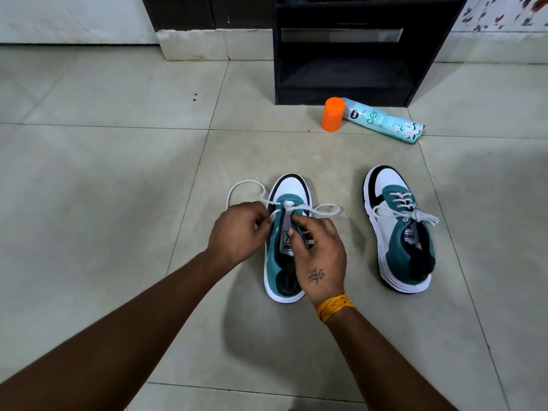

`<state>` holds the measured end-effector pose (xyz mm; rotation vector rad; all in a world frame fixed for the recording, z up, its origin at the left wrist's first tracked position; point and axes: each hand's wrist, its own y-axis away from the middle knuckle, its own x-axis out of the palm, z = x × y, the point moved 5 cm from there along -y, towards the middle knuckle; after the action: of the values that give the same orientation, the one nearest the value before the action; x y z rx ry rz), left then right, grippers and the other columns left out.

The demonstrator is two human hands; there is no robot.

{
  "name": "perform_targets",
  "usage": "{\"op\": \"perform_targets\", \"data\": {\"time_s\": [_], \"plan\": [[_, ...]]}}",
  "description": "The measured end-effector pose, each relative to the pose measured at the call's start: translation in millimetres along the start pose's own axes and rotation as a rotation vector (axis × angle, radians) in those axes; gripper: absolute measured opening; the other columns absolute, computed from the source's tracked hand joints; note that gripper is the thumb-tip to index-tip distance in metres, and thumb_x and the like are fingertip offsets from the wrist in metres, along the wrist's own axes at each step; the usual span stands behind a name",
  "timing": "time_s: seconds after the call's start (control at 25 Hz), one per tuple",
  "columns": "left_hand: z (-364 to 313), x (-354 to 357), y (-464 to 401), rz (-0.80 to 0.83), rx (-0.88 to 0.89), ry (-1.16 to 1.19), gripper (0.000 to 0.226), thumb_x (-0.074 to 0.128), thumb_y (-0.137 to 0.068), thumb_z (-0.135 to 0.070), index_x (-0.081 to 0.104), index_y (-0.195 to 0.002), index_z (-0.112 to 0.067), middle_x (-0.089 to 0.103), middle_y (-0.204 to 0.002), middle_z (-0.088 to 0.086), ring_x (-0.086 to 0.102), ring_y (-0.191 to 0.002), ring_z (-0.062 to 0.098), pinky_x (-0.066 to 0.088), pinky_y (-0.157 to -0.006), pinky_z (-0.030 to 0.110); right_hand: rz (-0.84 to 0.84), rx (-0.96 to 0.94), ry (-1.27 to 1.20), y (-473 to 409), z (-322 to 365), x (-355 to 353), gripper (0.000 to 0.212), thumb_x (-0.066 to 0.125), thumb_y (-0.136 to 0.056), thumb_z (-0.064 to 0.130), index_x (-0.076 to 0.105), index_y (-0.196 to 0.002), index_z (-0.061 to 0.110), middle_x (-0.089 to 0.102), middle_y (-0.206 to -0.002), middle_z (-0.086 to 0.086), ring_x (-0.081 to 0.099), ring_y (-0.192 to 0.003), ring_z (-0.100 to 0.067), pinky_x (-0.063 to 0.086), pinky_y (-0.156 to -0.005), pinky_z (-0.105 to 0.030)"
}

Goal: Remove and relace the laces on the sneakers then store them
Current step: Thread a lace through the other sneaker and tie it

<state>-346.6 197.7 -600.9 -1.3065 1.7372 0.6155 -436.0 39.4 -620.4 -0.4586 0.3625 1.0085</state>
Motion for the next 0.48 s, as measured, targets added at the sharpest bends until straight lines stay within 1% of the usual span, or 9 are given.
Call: {"op": "perform_targets", "data": {"time_s": [0.08, 0.16, 0.2, 0.24, 0.32, 0.36, 0.4, 0.48], "plan": [[-6.8, -1.3, -3.2, -0.035, 0.044, 0.020, 0.006, 0.067, -0.088, -0.026, 0.072, -0.091, -0.025, 0.074, -0.086, -0.009, 0.066, -0.072, 0.017, 0.053, -0.066, 0.031, 0.013, -0.009, 0.019, 0.0, 0.1, 1.9, 0.024, 0.070, -0.093, 0.028, 0.073, -0.116, 0.031, 0.063, -0.110, 0.007, 0.064, -0.097, -0.013, 0.055, -0.082, -0.035], [-8.8, -1.6, -6.7, -0.055, 0.025, -0.040, 0.006, 0.067, -0.088, -0.027, 0.071, -0.087, -0.023, 0.073, -0.083, -0.006, 0.067, -0.073, 0.020, 0.053, -0.064, 0.032, 0.009, -0.009, 0.013, 0.0, 0.9, 2.0, 0.023, 0.069, -0.093, 0.029, 0.073, -0.116, 0.031, 0.063, -0.110, 0.007, 0.064, -0.098, -0.013, 0.055, -0.082, -0.037], [-2.9, -1.7, -8.1, -0.029, -0.035, -0.123, 0.009, 0.065, -0.088, -0.028, 0.070, -0.086, -0.021, 0.072, -0.083, -0.003, 0.067, -0.075, 0.024, 0.051, -0.063, 0.032, 0.007, -0.001, 0.007, -0.2, 0.9, 1.9, 0.023, 0.070, -0.093, 0.029, 0.072, -0.116, 0.032, 0.063, -0.110, 0.007, 0.064, -0.097, -0.013, 0.055, -0.082, -0.037], [6.4, -1.9, -8.6, 0.037, -0.119, -0.232, 0.010, 0.064, -0.087, -0.027, 0.069, -0.086, -0.019, 0.071, -0.084, 0.000, 0.067, -0.078, 0.027, 0.048, -0.063, 0.030, 0.006, 0.010, 0.001, -0.3, 0.6, 1.3, 0.024, 0.069, -0.093, 0.029, 0.072, -0.116, 0.032, 0.063, -0.109, 0.008, 0.064, -0.097, -0.013, 0.056, -0.082, -0.037], [24.0, -3.9, -4.8, 0.234, -0.267, -0.438, 0.012, 0.063, -0.084, -0.023, 0.067, -0.092, -0.015, 0.069, -0.093, 0.005, 0.066, -0.082, 0.030, 0.044, -0.067, 0.028, 0.007, 0.023, -0.011, -0.3, -0.2, -0.1, 0.023, 0.069, -0.094, 0.029, 0.072, -0.117, 0.032, 0.063, -0.108, 0.010, 0.065, -0.096, -0.012, 0.056, -0.083, -0.038], [28.7, -5.4, -2.3, 0.310, -0.297, -0.492, 0.013, 0.064, -0.083, -0.022, 0.067, -0.094, -0.015, 0.068, -0.095, 0.005, 0.064, -0.081, 0.029, 0.044, -0.068, 0.028, 0.009, 0.022, -0.017, 0.6, 0.3, -0.6, 0.023, 0.069, -0.094, 0.029, 0.072, -0.117, 0.032, 0.063, -0.108, 0.011, 0.065, -0.097, -0.011, 0.056, -0.083, -0.037], [27.2, -6.4, -2.9, 0.335, -0.293, -0.499, 0.013, 0.064, -0.084, -0.021, 0.066, -0.095, -0.015, 0.068, -0.096, 0.005, 0.062, -0.081, 0.028, 0.044, -0.069, 0.029, 0.007, 0.017, -0.020, 0.9, 0.6, -1.1, 0.023, 0.069, -0.094, 0.029, 0.073, -0.117, 0.032, 0.063, -0.109, 0.011, 0.065, -0.097, -0.011, 0.056, -0.084, -0.037], [10.0, -8.4, -10.6, 0.265, -0.211, -0.435, 0.015, 0.064, -0.087, -0.027, 0.069, -0.098, -0.018, 0.071, -0.099, 0.005, 0.065, -0.085, 0.029, 0.044, -0.069, 0.029, 0.005, 0.008, -0.018, -0.2, 0.8, -0.6, 0.023, 0.070, -0.094, 0.028, 0.073, -0.117, 0.032, 0.064, -0.109, 0.011, 0.064, -0.098, -0.010, 0.056, -0.084, -0.035]]}}
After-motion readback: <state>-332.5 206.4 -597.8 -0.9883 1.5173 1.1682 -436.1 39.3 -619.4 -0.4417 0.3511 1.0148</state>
